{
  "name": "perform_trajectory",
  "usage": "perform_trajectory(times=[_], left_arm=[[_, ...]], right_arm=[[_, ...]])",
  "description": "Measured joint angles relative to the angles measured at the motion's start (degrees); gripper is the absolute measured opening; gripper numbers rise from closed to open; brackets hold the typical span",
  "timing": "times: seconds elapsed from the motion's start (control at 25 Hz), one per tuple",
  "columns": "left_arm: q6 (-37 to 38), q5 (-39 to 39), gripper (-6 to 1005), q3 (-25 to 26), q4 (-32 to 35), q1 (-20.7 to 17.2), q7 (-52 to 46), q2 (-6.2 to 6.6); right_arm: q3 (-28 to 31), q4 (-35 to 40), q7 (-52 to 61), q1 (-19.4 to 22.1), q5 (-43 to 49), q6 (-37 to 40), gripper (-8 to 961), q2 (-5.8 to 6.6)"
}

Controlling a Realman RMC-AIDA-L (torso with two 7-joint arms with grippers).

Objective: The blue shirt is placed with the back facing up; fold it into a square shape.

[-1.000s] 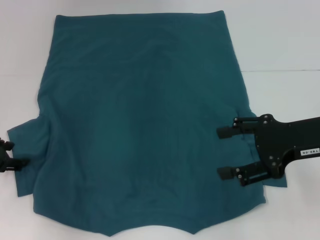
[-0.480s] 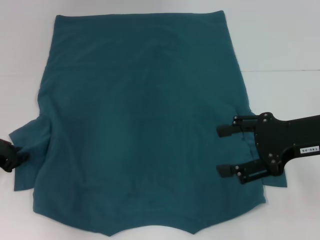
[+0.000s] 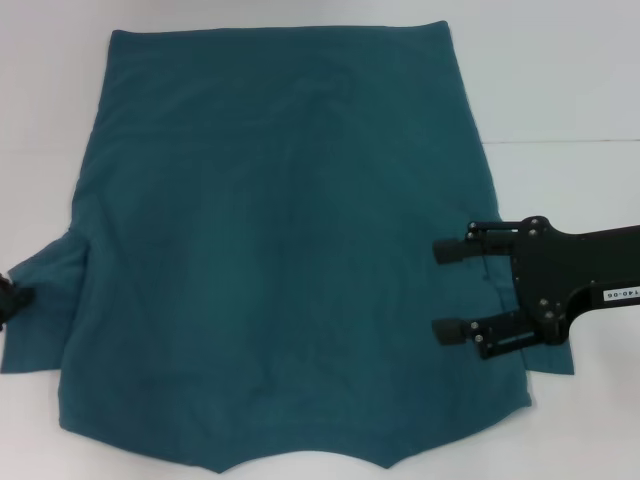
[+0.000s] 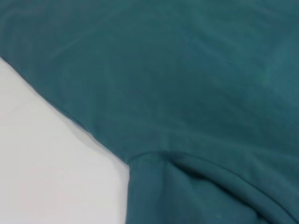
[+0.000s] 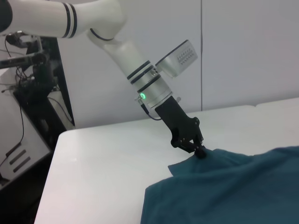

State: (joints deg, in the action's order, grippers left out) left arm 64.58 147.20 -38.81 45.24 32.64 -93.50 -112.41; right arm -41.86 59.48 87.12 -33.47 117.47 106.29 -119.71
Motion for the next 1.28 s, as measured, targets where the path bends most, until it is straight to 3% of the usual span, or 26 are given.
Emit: perform_trajectory(times=[0.36, 0.68, 0.96, 1.12, 1.28], left_arm=[[6.82, 3.18, 37, -0.73, 15.68, -1.27, -3.24, -3.37], [8.74, 15.76, 43, -7.57, 27.75, -0.44, -6.98, -8.78], [13.19, 16.57, 49, -14.91, 37.33, -0.66, -11.86, -9.25], [16.39, 16.58, 52, -15.57, 38.63, 1.41, -12.37, -9.79], [16.36, 16.59, 55, -19.94, 38.25, 1.61, -13.72, -10.13]], right_arm=[[0.32, -0.28, -0.52, 1.23, -0.62, 0.00, 941, 0.00], [0.37, -0.30, -0.77, 2.30, -2.49, -0.06, 941, 0.00], [0.37, -0.43, -1.79, 2.68, -2.87, -0.11, 941, 0.00], [0.36, -0.57, -2.58, 3.00, -3.00, -0.13, 941, 0.00], [0.35, -0.84, -3.05, 3.42, -3.45, -0.02, 941, 0.00]])
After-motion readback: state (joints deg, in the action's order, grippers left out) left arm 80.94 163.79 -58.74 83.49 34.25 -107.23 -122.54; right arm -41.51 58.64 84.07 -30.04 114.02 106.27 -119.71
